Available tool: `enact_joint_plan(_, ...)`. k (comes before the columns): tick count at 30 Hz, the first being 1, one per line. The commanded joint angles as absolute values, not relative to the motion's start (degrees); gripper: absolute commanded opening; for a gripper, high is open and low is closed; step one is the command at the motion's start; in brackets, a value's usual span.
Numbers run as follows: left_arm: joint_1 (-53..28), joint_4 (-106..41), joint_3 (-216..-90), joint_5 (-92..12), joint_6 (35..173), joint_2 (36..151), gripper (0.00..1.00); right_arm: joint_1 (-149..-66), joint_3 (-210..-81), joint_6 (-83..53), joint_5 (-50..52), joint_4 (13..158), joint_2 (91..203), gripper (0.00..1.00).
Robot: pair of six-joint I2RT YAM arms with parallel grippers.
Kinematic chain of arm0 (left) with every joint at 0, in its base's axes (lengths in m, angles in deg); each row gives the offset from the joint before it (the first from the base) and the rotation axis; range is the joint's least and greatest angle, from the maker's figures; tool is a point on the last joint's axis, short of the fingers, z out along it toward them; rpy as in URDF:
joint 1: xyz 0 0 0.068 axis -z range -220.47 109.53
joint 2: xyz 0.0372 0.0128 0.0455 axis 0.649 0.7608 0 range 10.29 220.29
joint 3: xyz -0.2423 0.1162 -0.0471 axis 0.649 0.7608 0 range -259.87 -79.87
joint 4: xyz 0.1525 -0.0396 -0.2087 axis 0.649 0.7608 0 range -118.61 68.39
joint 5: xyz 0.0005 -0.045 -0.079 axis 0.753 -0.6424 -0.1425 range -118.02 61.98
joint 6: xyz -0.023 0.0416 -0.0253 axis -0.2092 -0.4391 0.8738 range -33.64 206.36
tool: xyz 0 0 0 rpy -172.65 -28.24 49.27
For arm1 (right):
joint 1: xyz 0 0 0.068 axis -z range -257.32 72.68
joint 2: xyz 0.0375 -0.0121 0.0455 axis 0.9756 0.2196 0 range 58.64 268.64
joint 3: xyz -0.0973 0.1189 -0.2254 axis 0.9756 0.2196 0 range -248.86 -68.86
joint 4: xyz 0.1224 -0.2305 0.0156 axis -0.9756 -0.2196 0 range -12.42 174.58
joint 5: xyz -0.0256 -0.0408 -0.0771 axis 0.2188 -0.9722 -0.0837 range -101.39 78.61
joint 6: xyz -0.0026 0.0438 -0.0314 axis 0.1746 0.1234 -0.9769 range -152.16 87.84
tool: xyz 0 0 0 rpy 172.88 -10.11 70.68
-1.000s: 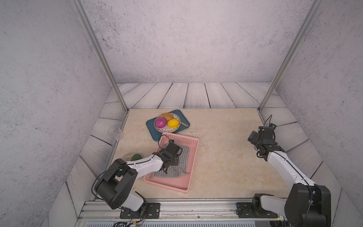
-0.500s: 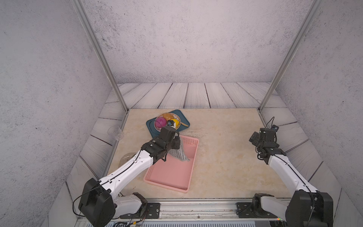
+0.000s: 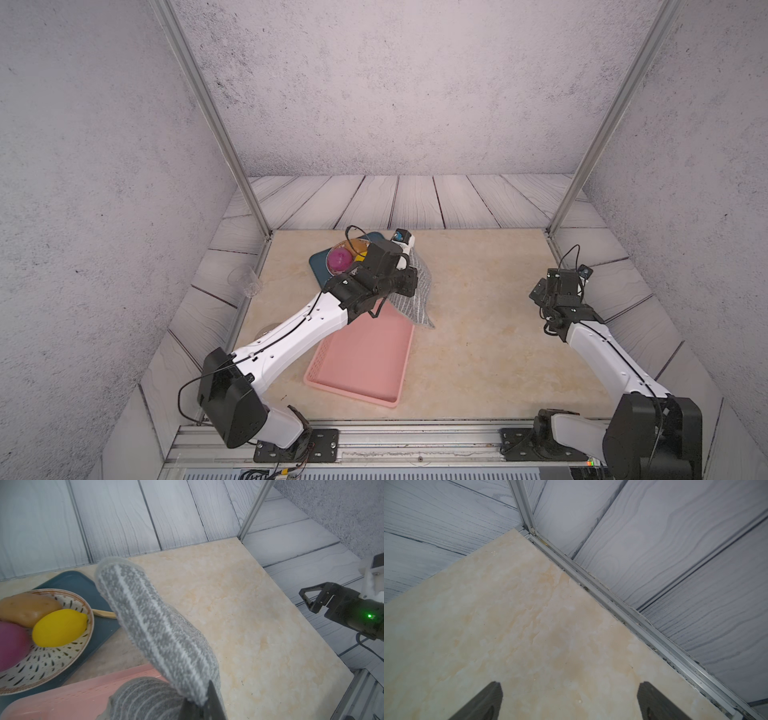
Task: Fold the square dishcloth
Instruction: Pick up the cleaning item from the bin, then place the cleaning item at the center of the board.
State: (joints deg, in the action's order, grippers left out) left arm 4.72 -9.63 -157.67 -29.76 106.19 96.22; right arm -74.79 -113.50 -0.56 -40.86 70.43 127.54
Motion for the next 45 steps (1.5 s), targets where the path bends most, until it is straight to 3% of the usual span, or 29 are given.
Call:
enact_joint_plan(1, 7.6, -10.5, -161.7, -28.7, 105.3, 100.5, 0.0, -74.9, -115.1, 1.6, -45.5, 66.4, 127.3, 0.99)
enact_joint_plan(14, 14.3, -13.4, -179.1, -28.4, 108.7, 126.6, 0.0, -74.8, -116.7, 6.6, -53.0, 57.4, 125.3, 0.99)
enact_joint_plan(23, 14.4, -14.8, -191.8, -31.1, 110.5, 143.6, 0.01, -74.8, -119.3, 8.8, -50.8, 51.6, 127.5, 0.99)
enact_joint_plan(29, 14.4, -18.0, -194.0, -33.1, 109.9, 148.5, 0.49, -74.8, -120.0, 9.5, -50.0, 50.0, 128.2, 0.99)
enact_joint_plan(31, 14.3, -17.4, -193.9, -31.5, 108.9, 148.0, 0.59, -74.8, -119.9, 9.1, -48.6, 50.4, 128.6, 0.99)
enact_joint_plan(37, 14.2, -16.4, -188.3, -25.1, 103.8, 140.4, 0.74, -74.8, -121.0, 7.7, -43.4, 49.2, 130.3, 0.99)
enact_joint_plan(45, 13.0, -13.5, -178.0, -22.8, 104.0, 131.0, 0.74, -74.8, -120.5, 5.1, -30.0, 48.8, 129.2, 0.93)
